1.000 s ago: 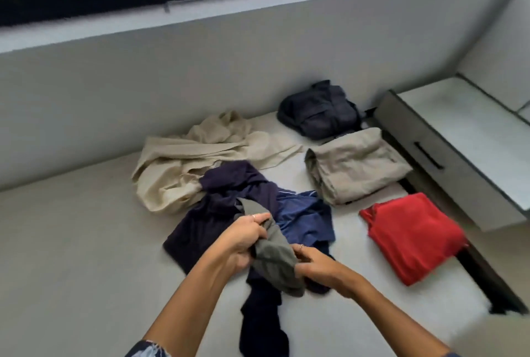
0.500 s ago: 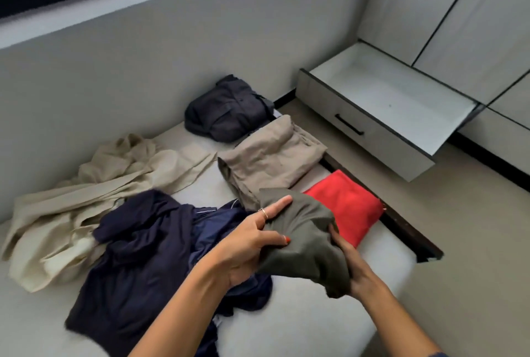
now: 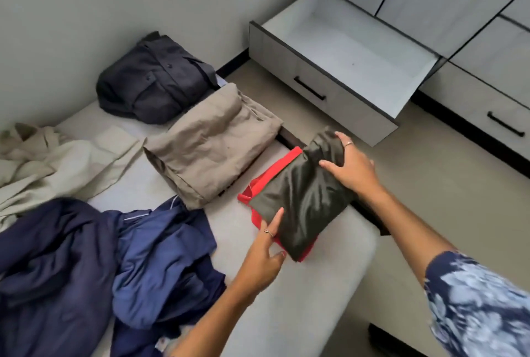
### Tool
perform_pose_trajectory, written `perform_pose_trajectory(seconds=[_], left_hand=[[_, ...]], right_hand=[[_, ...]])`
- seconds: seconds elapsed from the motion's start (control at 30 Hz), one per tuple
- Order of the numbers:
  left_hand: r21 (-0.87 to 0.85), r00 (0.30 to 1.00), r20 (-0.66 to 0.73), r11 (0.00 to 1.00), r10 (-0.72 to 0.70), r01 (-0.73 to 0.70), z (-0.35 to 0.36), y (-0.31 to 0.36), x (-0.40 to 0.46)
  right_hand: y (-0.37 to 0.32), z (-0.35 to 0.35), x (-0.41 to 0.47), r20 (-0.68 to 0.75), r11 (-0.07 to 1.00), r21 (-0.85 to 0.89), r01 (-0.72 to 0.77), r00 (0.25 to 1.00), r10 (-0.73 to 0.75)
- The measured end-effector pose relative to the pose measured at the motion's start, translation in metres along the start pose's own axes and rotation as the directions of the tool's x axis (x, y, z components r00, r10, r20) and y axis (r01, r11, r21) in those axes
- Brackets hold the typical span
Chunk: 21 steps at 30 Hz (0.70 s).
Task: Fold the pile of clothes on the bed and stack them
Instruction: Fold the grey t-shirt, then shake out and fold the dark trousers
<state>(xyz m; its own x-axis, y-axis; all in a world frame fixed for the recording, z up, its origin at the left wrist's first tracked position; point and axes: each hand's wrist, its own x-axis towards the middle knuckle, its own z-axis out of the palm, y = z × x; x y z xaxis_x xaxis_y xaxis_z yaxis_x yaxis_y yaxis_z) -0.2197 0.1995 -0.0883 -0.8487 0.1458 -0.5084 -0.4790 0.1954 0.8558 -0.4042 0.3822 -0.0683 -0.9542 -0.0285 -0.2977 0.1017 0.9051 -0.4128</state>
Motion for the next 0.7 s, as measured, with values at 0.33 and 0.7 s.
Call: perform_pose_trajectory(seconds=[0.33, 0.7], left_hand=[[0.125, 0.969, -0.049, 0.961, -0.242, 0.247, -0.051, -0.052, 0.004], [0.044, 0.89, -0.27, 0.919, -0.368, 0.393, -0.1, -0.084, -0.065]], right_hand=[[-0.009, 0.11, -0.041, 0.358, 0.909, -0.416, 0.027, 0.924, 0.136], [-0.079, 0.154, -0.082, 0.285, 0.876, -0.397, 0.272, 0.944, -0.164]])
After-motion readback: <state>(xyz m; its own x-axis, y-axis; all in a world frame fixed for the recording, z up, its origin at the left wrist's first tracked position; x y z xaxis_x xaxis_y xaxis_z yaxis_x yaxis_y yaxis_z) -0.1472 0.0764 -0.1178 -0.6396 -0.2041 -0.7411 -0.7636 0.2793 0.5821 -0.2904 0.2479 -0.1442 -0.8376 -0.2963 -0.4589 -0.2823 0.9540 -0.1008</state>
